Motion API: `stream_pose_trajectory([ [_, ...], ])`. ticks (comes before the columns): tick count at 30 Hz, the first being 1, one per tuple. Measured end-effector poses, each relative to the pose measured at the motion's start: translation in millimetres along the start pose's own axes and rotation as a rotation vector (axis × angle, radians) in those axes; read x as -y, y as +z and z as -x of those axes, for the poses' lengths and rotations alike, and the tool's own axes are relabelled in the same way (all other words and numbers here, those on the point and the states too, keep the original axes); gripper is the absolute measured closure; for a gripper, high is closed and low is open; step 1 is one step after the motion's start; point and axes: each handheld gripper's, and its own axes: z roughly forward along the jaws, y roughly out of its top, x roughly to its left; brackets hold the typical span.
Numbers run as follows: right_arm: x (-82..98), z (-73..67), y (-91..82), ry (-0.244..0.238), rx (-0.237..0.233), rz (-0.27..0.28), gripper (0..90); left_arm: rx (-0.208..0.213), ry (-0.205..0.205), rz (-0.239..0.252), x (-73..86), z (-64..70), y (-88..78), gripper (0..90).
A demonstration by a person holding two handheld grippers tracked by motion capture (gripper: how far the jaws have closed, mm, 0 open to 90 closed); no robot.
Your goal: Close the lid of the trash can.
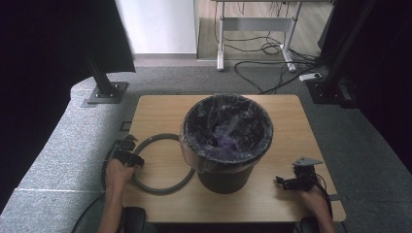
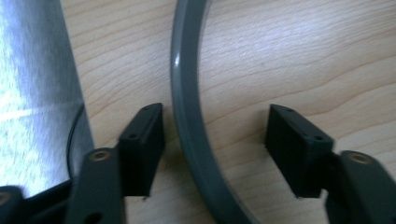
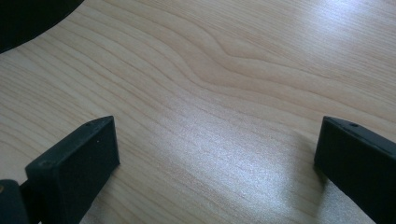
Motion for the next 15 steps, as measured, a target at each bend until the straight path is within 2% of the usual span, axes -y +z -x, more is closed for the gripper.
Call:
stream_pose_trajectory([
  [3,0.0,0.1,0.0,-0.002,0.000,-0.001,0.0,0.000,-0.015,-0.064,-6.6,-3.3,-1.6,53.3],
  [10,0.0,0.2,0.0,-0.002,0.001,-0.001,0.0,-0.004,-0.068,-0.183,-20.8,-7.5,-0.4,71.8],
  [13,0.0,0.2,0.0,-0.002,0.001,-0.001,0.0,-0.010,-0.082,-0.201,-23.7,-7.7,0.1,74.9],
  [15,0.0,0.2,-0.1,-0.003,0.001,-0.001,0.0,-0.005,-0.092,-0.190,-23.1,-8.5,0.1,77.3],
])
